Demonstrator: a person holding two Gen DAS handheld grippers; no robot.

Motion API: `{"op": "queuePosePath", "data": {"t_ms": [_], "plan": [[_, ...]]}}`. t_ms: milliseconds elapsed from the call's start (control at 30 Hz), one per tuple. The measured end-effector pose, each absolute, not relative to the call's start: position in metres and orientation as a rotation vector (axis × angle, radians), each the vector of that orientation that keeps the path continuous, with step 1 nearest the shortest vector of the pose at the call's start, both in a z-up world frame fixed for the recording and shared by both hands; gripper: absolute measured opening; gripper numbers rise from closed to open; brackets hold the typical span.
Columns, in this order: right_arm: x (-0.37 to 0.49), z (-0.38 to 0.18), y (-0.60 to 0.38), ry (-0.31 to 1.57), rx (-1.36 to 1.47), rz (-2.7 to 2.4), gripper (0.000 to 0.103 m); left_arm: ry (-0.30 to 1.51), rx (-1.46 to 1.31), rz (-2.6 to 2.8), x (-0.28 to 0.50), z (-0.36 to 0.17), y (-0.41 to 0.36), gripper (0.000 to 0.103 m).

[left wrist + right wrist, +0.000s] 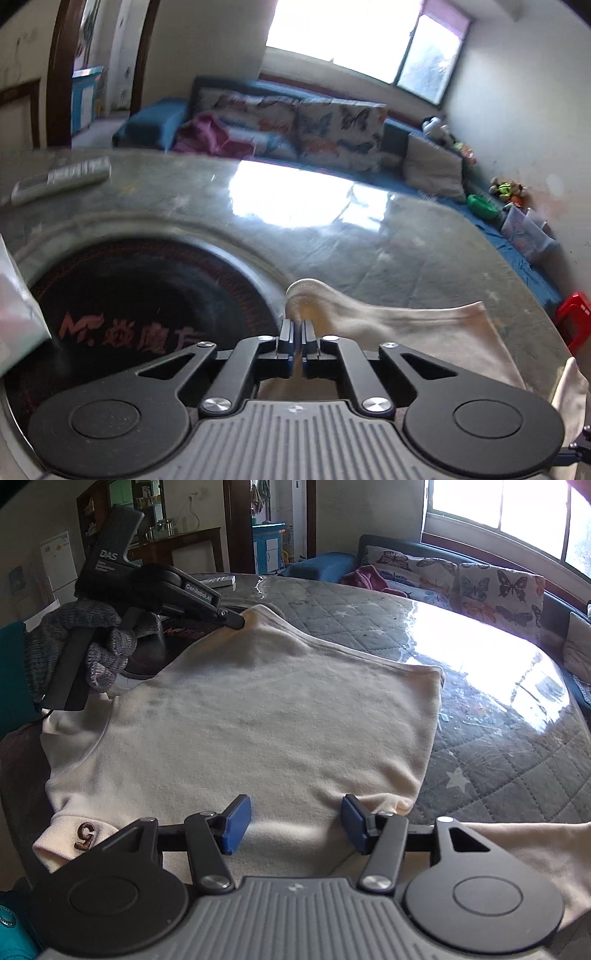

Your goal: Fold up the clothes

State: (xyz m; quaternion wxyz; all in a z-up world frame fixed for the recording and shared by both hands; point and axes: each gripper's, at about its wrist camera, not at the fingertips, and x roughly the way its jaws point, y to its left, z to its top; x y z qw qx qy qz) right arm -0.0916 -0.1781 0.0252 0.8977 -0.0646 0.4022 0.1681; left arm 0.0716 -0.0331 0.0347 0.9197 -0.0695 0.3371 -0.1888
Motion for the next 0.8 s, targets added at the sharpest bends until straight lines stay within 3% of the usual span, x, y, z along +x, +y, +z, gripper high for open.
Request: {"op": "queuePosePath", "data": {"t_ms": [400,500,567,600,800], "plan": [[-0.091,0.025,-0.177,0.83,-0.132,0.347,0.06,0.72,0.032,-0.641,0.024,0.03,-0.079,0.007],[-0.091,0.026,-0.178,0.831,-0.132,0.349,0.06,0.681,0.044,-0.648,0.02,0.037,-0.076,0.017],[-0.09,0.025,-0.177,0.83,-0.131,0.348,0.061,0.648,0.039,-0.604,0.021,0.041,-0.07,0.03],[-0.09,0.025,-0.177,0.829,-0.132,0.348,0.062,0.649,0.025,-0.572,0.024,0.041,-0.067,0.03],[-0.088,0.024,-0.175,0.825,-0.133,0.348,0.064,0.748,-0.057,-0.466,0.047,0.033,-0.057,0.053]]}}
